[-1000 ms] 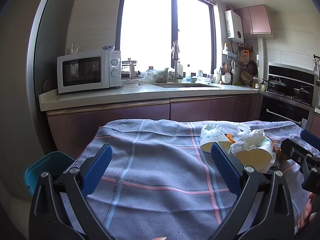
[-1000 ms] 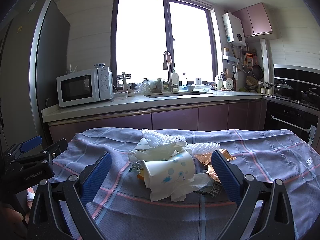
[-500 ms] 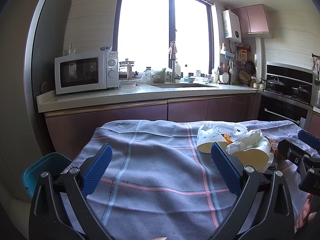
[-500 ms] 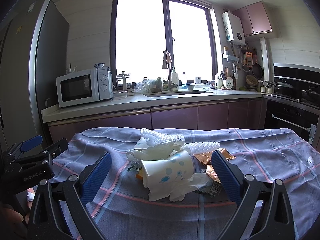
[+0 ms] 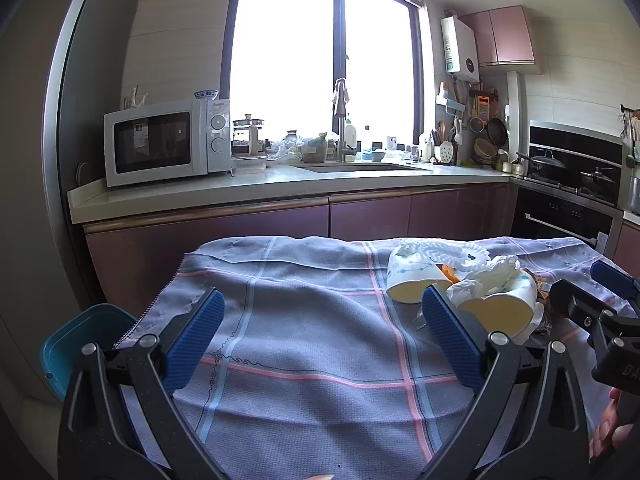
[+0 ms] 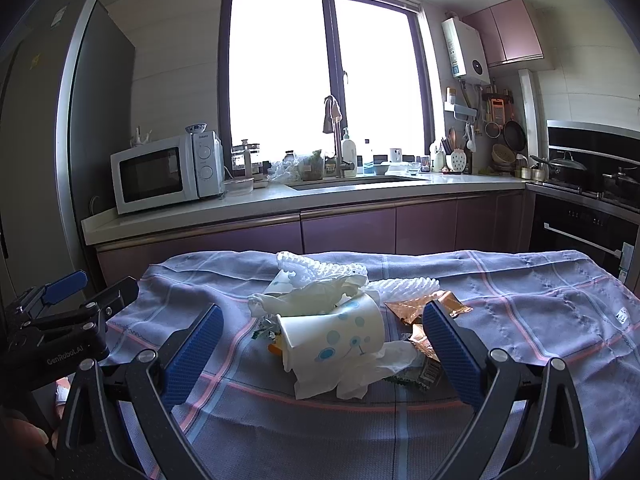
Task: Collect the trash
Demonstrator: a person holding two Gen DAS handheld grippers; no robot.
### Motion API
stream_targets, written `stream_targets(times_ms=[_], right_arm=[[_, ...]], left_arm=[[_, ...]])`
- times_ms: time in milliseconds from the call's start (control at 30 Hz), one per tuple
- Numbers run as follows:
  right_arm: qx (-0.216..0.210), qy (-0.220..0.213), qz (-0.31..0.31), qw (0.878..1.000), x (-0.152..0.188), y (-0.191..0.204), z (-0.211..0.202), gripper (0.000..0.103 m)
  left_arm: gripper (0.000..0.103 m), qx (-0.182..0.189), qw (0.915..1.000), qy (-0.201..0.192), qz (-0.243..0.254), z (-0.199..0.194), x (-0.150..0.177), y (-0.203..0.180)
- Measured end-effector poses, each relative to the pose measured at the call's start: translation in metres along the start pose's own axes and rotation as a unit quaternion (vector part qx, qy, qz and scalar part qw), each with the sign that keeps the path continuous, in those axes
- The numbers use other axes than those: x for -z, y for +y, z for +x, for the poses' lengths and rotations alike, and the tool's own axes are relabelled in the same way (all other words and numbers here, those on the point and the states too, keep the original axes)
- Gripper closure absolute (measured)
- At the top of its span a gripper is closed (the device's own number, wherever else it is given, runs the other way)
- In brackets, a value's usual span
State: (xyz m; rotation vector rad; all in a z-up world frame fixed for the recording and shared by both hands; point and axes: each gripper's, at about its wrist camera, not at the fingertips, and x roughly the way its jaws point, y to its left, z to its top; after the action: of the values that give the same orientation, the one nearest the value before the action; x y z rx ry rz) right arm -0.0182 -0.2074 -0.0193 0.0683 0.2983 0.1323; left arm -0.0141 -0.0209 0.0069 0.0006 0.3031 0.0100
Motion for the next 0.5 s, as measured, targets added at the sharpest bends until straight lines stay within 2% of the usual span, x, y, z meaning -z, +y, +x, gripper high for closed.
stream_targets(times_ms=[500], right_arm=[[-0.001, 0.016, 0.006, 1.000, 0.003, -0.011, 0.006, 0.007]], left_arm=[[0.006, 0.017, 0.9997, 0.016, 0.007, 0.010, 0.001, -0.011]])
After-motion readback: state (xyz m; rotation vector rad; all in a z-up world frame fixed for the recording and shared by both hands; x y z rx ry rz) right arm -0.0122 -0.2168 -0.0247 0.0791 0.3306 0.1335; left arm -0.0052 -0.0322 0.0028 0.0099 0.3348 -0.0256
